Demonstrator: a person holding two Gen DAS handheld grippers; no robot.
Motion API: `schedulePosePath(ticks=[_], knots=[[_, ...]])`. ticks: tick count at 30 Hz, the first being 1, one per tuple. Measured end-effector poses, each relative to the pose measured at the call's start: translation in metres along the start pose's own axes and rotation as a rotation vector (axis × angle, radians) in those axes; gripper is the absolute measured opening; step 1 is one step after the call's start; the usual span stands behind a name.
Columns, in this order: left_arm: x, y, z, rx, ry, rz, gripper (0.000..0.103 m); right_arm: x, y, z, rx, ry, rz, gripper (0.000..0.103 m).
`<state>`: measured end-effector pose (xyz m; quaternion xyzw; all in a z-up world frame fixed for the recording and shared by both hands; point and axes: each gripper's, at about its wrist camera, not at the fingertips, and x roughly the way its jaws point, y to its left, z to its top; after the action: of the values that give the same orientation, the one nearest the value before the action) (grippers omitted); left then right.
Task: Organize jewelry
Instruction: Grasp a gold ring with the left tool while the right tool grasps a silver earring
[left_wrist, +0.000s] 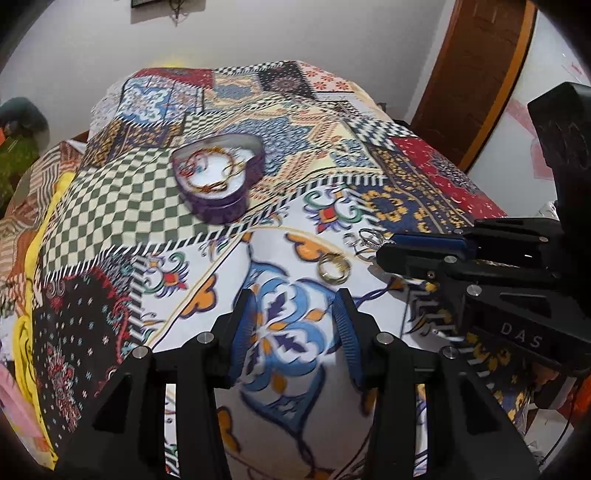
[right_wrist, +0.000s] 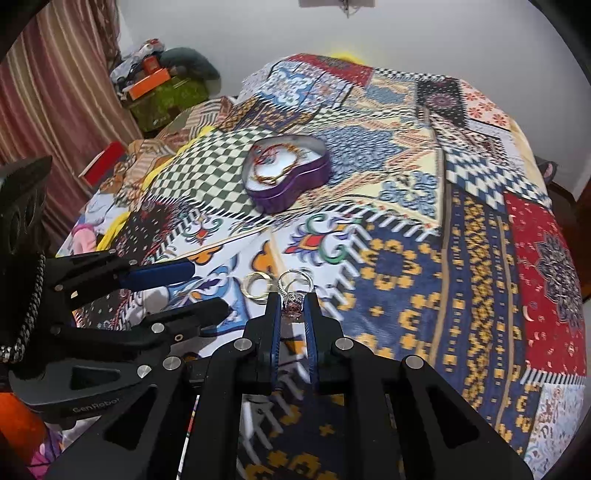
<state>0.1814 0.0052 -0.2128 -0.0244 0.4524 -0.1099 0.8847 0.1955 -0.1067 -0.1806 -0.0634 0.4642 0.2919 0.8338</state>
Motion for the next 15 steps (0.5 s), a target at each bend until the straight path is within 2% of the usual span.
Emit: schedulePosePath(ticks=[7,10,12,15], knots=[[0.01,-0.017,0.009,0.044,-0.01,-0.014,0.043,-0.01,-0.02,-0.003,0.038,-0.021,-0.021,0.011],[0.016,-0.023,0.012,0.055,-0.008,-0.017,0.034,-0.013,-0.025,-0.005,0.049,-0.022,-0.021,0.011],[0.02,-0.027,0.013,0.071,-0.012,-0.008,0.021,-0.013,-0.028,-0.007,0.057,-0.022,-0.02,0.011],[0.02,-0.03,0.014,0.082,-0.021,0.007,0.021,-0.014,-0.03,-0.008,0.063,-0.021,-0.013,0.011]])
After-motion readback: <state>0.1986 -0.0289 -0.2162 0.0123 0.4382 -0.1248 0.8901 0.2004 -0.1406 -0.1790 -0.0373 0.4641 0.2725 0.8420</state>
